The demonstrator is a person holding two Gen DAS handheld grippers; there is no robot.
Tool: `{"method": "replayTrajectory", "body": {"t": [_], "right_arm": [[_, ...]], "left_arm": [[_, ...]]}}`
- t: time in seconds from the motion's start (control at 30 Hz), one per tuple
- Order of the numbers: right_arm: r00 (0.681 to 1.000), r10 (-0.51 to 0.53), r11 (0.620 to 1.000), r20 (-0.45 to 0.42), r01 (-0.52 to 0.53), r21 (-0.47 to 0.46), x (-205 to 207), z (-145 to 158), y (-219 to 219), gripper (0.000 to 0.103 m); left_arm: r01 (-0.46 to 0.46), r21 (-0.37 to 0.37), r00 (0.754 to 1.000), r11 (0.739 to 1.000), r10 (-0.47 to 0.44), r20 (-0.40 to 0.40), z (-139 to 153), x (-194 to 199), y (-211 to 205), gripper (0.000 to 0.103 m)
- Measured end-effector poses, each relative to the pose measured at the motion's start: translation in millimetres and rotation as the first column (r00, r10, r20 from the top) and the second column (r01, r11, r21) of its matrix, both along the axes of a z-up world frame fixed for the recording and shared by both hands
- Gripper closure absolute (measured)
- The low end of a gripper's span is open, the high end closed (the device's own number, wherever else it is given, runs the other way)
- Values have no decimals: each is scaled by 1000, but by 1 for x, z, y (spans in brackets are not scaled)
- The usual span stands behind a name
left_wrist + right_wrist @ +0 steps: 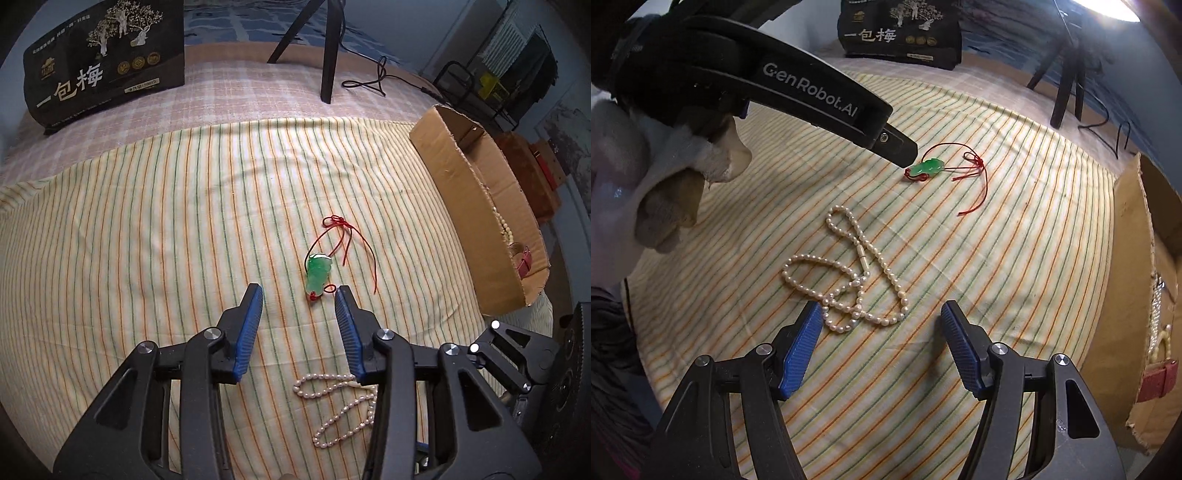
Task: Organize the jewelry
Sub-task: 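Close the right gripper on the short pearl strand while the left gripper grasps the jade pendant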
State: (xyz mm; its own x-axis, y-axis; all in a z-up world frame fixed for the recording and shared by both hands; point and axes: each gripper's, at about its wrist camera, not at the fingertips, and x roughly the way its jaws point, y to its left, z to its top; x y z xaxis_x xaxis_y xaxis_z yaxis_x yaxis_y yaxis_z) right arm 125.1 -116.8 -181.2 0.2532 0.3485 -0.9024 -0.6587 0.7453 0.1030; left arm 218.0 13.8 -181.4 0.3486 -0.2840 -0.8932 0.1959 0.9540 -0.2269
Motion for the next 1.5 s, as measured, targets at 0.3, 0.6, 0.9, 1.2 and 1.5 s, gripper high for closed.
{"method": "replayTrajectory", "body": {"t": [0.3,0.6,0.9,1.2,1.5], "right_arm": [[998,16,999,55,-14,-37,-7,-4,15,37],[996,-61,997,60,64,-44,3,-6,10,50],[999,7,999,37,-6,-37,0,-7,9,56],[987,-160,987,12,160,-10,20,-6,-21,98],[964,-261,964,41,263,-46,32,-6,-36,97]], "left_arm": [[-29,-19,1000,999,29,5,6,6,6,61],[-56,-27,998,998,56,1,6,9,16,61],[-35,-23,999,999,35,2,6,7,8,61],[-22,-15,1000,1000,22,-9,-1,9,1,61],[-8,-18,1000,1000,8,-15,-4,13,-10,61]]}}
